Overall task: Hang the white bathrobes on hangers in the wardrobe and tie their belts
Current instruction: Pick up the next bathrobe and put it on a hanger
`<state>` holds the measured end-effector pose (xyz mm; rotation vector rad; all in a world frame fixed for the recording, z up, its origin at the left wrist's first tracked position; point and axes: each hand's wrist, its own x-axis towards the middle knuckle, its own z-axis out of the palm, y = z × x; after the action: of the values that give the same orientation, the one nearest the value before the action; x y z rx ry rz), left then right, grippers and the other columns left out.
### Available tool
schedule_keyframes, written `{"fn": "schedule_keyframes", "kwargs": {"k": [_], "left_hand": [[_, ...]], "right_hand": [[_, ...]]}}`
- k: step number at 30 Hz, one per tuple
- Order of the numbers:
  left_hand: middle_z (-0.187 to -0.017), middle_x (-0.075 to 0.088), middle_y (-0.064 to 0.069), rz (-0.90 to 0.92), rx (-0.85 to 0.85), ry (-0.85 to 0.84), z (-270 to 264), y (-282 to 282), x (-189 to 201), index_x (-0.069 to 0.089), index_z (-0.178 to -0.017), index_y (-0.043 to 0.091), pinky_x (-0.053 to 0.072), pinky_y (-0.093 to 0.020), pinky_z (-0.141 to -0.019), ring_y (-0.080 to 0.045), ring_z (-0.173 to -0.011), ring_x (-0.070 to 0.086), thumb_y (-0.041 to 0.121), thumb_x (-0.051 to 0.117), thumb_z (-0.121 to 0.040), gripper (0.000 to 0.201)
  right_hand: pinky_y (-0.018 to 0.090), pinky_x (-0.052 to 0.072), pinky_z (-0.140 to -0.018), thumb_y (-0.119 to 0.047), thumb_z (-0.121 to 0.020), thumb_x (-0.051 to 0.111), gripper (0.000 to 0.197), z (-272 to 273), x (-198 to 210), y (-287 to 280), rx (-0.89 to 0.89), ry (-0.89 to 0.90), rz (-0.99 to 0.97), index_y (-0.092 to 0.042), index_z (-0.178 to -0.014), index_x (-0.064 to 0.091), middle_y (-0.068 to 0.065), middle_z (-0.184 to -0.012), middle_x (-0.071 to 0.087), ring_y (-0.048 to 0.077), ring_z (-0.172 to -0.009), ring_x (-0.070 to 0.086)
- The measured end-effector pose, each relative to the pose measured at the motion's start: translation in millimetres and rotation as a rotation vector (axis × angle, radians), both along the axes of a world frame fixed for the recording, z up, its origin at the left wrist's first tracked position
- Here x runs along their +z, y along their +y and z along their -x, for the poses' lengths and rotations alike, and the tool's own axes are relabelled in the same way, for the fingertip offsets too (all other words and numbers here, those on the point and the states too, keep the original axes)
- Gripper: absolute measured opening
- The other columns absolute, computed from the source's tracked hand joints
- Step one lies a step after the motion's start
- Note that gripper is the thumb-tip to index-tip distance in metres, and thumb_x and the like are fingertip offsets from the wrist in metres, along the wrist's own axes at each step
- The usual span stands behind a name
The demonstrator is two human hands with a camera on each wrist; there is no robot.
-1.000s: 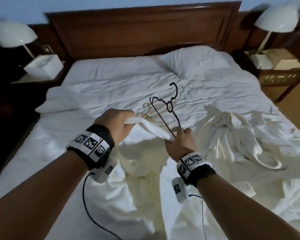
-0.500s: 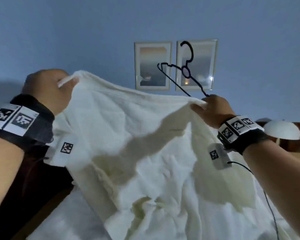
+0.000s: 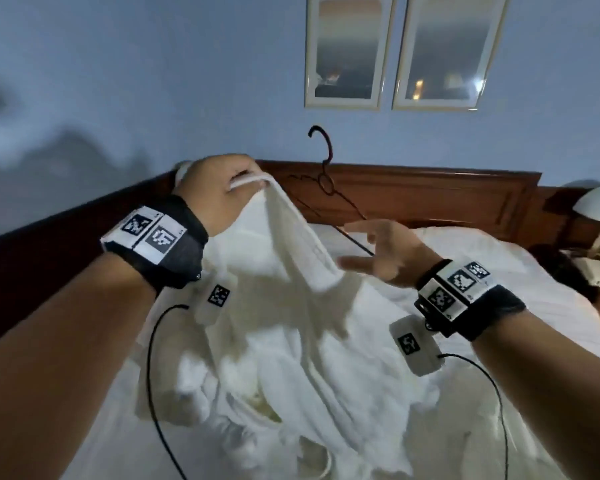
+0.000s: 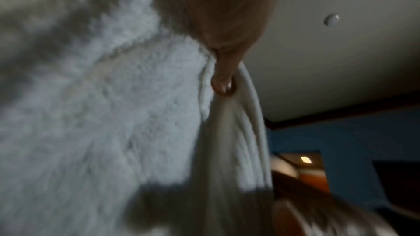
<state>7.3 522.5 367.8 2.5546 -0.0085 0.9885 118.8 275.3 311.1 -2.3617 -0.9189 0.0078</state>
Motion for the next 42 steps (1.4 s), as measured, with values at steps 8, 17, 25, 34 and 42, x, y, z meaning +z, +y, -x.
{"fn": "schedule_keyframes", "kwargs": {"k": [8, 17, 25, 34, 42], "left_hand": [[-0.061, 0.055, 0.005, 0.040, -0.099, 0.153, -0.3, -33.6, -111.1, 0.056, -0.079, 0.020, 0.036, -0.018, -0.054, -0.010, -0.059, 0.051, 0.033, 0.075, -0.077, 0.022], [-0.078, 0.058, 0.003, 0.311, 0.440, 0.578, 60.3, 0.2, -309.1, 0.057, -0.087, 0.017, 0.042, -0.025, -0.065, -0.026, -0.080, 0.061, 0.026, 0.061, -0.087, 0.010], [-0.128, 0.055, -0.020, 0.644, 0.459, 0.318, 60.3, 52.4, -279.3, 0.051, -0.129, -0.002, 0.040, -0.038, -0.100, -0.034, -0.118, 0.052, 0.025, 0.061, -0.090, 0.049], [-0.087, 0.062, 0.007, 0.219, -0.121, 0.340, 15.6, -15.4, -109.0, 0.057, -0.096, 0.024, 0.051, -0.032, -0.079, -0.010, -0.084, 0.060, 0.035, 0.066, -0.066, 0.033], [-0.089, 0.061, 0.001, 0.295, 0.076, 0.642, 36.3, -3.3, -265.6, 0.059, -0.096, 0.018, 0.042, -0.029, -0.071, -0.023, -0.085, 0.058, 0.043, 0.059, -0.083, 0.028]], "right_hand": [[0.030, 0.035, -0.052, -0.036, -0.090, 0.061, 0.039, 31.8, -70.6, 41.2, -0.011, -0.008, -0.173, -0.011, -0.060, 0.055, 0.001, -0.056, 0.054, 0.017, -0.056, 0.050], [0.030, 0.045, -0.056, -0.029, -0.084, 0.055, 0.030, -3.4, -59.5, 17.4, -0.286, -0.034, -0.208, -0.010, -0.061, 0.060, 0.006, -0.060, 0.059, 0.026, -0.063, 0.057], [0.031, 0.048, -0.075, -0.040, -0.087, 0.053, 0.026, -27.5, -90.8, -13.3, -0.391, -0.006, 0.275, -0.017, -0.085, 0.066, 0.007, -0.096, 0.068, 0.024, -0.085, 0.060], [0.028, 0.042, -0.057, -0.065, -0.077, 0.065, 0.050, 33.2, -111.3, 63.4, 0.029, -0.049, -0.123, -0.016, -0.069, 0.060, -0.006, -0.064, 0.057, 0.010, -0.060, 0.053], [0.030, 0.046, -0.058, -0.033, -0.078, 0.066, 0.031, -3.5, -90.4, 16.4, -0.283, -0.066, -0.344, -0.006, -0.064, 0.063, 0.004, -0.059, 0.058, 0.021, -0.060, 0.056]]}}
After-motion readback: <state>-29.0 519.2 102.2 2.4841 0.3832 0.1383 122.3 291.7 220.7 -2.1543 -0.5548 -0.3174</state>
